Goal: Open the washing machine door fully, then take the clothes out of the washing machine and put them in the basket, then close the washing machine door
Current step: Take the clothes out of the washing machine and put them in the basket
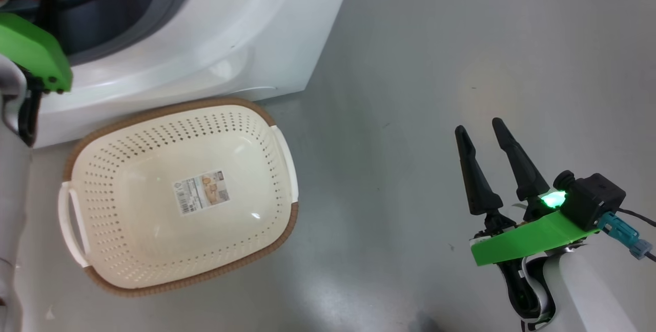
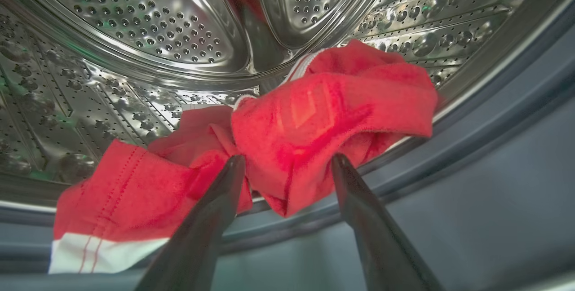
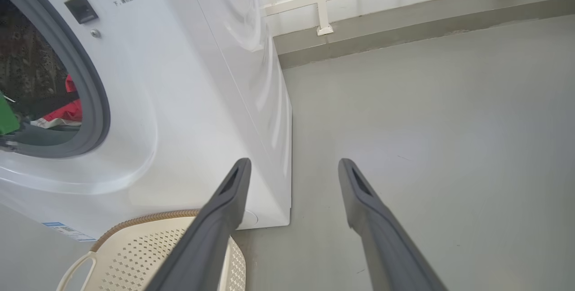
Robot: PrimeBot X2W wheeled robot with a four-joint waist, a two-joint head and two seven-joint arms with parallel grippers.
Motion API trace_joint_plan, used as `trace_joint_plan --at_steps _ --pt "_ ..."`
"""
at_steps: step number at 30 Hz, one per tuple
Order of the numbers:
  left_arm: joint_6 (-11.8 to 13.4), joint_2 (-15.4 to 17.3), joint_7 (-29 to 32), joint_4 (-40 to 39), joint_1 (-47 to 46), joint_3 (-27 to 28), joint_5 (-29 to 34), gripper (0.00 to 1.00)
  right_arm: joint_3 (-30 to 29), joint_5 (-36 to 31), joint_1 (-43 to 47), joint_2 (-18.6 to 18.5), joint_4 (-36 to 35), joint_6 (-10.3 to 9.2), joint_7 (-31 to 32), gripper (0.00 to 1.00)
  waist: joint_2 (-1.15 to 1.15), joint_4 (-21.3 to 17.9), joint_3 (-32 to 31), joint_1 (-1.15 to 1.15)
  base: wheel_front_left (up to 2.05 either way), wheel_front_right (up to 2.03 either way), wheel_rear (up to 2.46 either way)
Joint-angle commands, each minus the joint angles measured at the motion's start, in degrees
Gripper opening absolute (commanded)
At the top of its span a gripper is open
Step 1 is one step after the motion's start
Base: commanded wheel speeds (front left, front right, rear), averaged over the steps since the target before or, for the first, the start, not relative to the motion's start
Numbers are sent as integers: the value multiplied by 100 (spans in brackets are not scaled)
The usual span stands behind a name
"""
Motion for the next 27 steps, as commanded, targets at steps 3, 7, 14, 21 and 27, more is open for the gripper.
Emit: trace_joint_plan --at_steps 3,7,14,21,27 --pt "41 315 11 -7 -188 98 -75 100 117 106 2 2 -180 28 -37 100 0 -135 72 0 0 0 0" --pt "32 346 33 51 -270 72 -99 100 149 140 16 3 -209 28 -37 100 0 -200 110 0 0 0 0" --pt "15 392 -1 94 -311 19 -125 0 152 168 11 3 -221 28 -37 100 0 -242 142 0 0 0 0" --pt "-15 283 -109 -40 -275 -48 -170 0 84 127 -26 3 -193 28 -37 100 0 -155 119 0 0 0 0" --pt "44 183 -135 -775 129 165 -269 0 32 40 -29 3 -141 28 -37 100 0 27 -64 0 0 0 0"
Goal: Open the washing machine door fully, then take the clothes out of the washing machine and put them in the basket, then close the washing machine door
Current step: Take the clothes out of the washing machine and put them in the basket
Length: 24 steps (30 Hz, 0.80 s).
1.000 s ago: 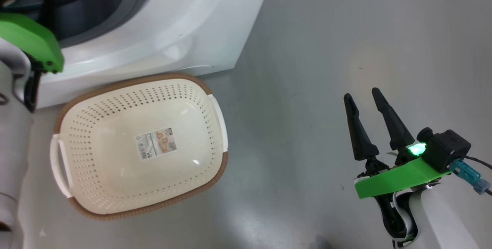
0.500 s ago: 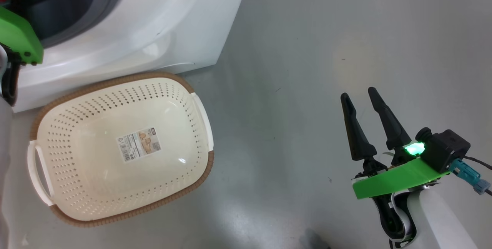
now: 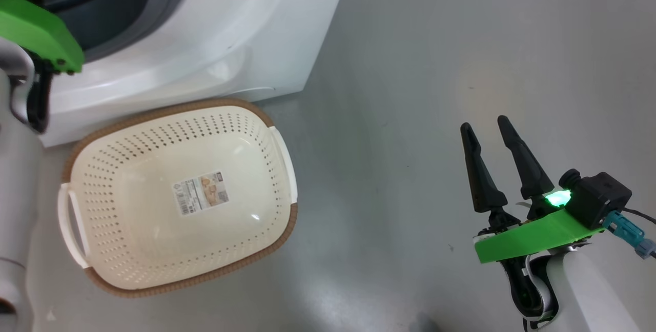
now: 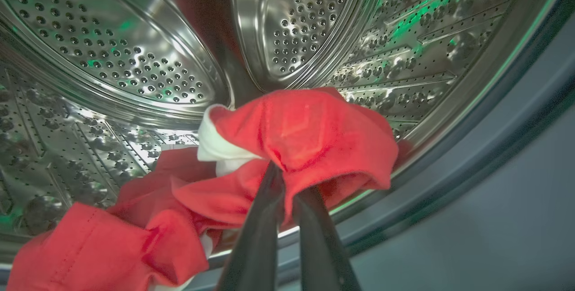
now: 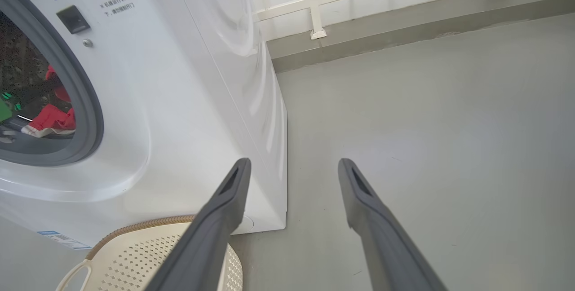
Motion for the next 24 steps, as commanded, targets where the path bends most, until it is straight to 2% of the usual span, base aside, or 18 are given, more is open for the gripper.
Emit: trace_joint_plan --at_steps 1,9,24 --pt "58 199 -66 -381 248 213 -75 0 92 -81 -18 -6 -85 28 -37 100 0 124 -139 0 0 0 0" --pt "124 -86 -68 -1697 1360 913 -49 0 41 -276 109 -6 -35 28 -37 100 0 450 -521 0 0 0 0" --pt "0 -816 -68 -3696 2989 1963 676 0 -247 -580 395 -6 25 28 -37 100 0 929 -1041 0 0 0 0"
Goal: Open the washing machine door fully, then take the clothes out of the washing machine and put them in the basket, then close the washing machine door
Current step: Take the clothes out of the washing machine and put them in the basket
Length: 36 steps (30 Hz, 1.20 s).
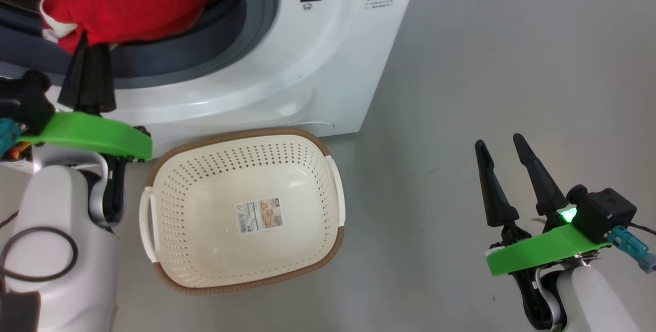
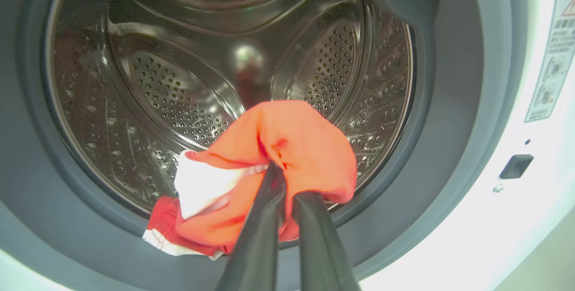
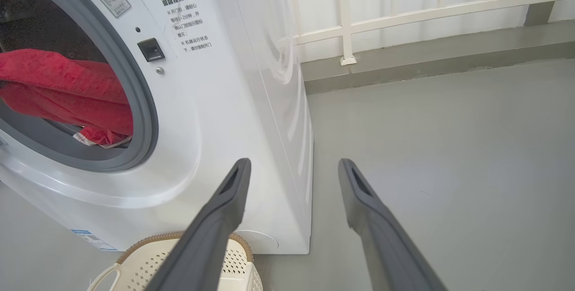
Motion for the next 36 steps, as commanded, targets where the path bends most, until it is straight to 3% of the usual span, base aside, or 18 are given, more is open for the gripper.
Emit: trace_joint_plan --at_steps 1,15,23,28,36 --pt "-49 109 -48 -394 161 249 109 0 72 -128 127 -5 -109 28 -37 100 0 111 -118 0 0 0 0" --pt "-86 -247 -48 -2256 1204 584 379 0 39 -172 202 -5 -86 28 -37 100 0 222 -249 0 0 0 0" --pt "-88 -347 -48 -2998 1721 472 330 0 8 -198 238 -5 -110 28 -37 100 0 245 -240 0 0 0 0" --pt "-88 -390 -48 -3072 2098 296 275 0 41 -193 231 -5 -125 28 -37 100 0 217 -202 0 0 0 0" --pt "-88 -423 -48 -2489 2404 66 248 0 79 -131 120 -5 -199 28 -37 100 0 160 107 0 0 0 0"
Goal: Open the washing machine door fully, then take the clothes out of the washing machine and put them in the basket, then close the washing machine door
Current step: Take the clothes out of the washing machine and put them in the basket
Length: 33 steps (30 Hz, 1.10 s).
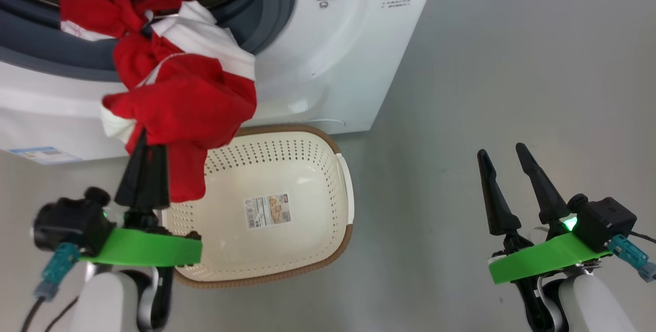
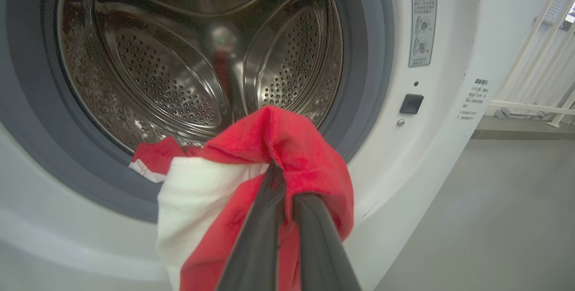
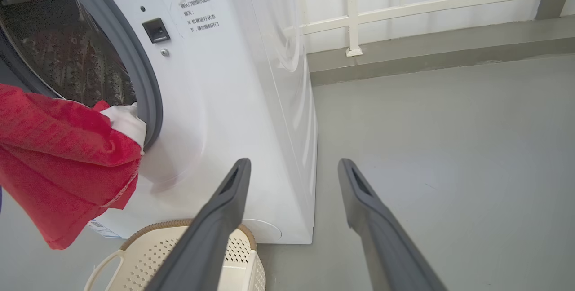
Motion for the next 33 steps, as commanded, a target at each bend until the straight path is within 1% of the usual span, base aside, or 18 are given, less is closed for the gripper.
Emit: trace_joint_plan --at_steps 1,13,14,16,23,33 --pt "-32 77 -45 1 34 92 -22 0 153 24 -98 -5 -163 28 -37 100 0 -33 149 0 0 0 0" --pt "-33 186 -45 1488 -445 -247 111 0 233 141 -424 -5 -257 28 -37 100 0 -216 850 0 0 0 0" --pt "-33 186 -45 1488 -445 -247 111 0 233 141 -424 -5 -257 28 -37 100 0 -216 850 0 0 0 0" --pt "-33 218 -45 1760 -551 -291 115 0 243 163 -477 -5 -281 28 -37 100 0 -250 984 0 0 0 0" --pt "-33 398 -45 2828 -987 -409 41 0 264 232 -639 -5 -349 28 -37 100 0 -364 1394 0 0 0 0" --pt "-33 630 -45 3957 -1736 -614 -81 0 360 259 -814 -5 -440 28 -37 100 0 -448 1921 0 0 0 0"
